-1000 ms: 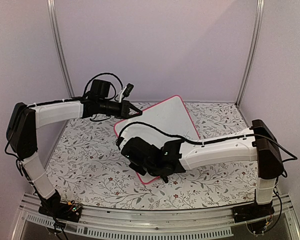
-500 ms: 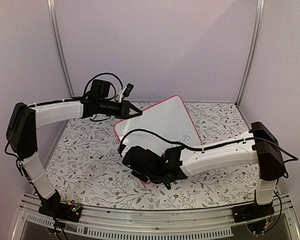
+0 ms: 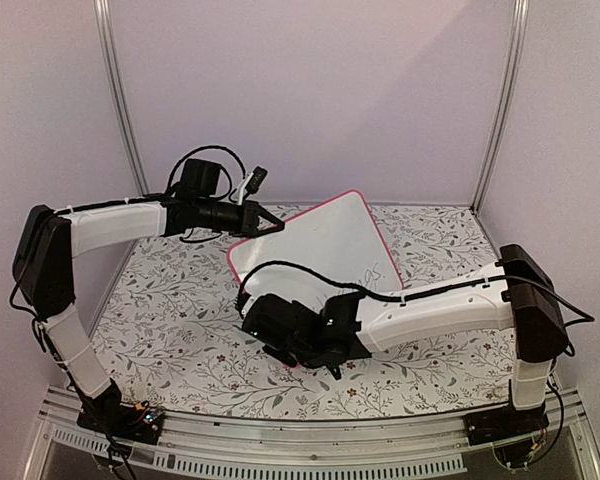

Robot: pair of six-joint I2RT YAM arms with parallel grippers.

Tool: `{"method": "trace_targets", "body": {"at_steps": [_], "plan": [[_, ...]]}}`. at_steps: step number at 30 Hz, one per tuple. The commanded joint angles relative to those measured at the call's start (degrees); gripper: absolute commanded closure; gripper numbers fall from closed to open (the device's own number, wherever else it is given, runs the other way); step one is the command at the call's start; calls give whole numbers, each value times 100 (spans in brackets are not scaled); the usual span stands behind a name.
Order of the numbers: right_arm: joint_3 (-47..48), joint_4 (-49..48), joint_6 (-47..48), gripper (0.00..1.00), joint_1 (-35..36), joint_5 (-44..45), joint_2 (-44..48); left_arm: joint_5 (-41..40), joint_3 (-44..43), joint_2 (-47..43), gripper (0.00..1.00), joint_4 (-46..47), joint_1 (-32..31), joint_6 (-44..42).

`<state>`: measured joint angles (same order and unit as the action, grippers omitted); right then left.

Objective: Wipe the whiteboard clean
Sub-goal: Erase the whiteboard at the center of the board.

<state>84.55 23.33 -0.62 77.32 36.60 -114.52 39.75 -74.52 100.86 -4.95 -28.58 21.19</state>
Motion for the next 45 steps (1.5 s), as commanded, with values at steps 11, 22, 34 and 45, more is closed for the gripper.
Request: {"method": "trace_targets", "body": {"at_steps": [11, 22, 34, 45], "plan": [[742, -231, 622, 100, -261, 269, -343, -258, 14, 6, 100, -47, -115, -128], [477, -292, 239, 100, -347, -24, 25, -279, 16, -11, 100, -46, -114, -124], [-220, -115, -646, 100, -391, -660, 215, -283, 27, -44, 100, -47, -129, -115], [-421, 284, -1193, 100, -401, -996, 120, -287, 23, -36, 100, -47, -119, -128]]}}
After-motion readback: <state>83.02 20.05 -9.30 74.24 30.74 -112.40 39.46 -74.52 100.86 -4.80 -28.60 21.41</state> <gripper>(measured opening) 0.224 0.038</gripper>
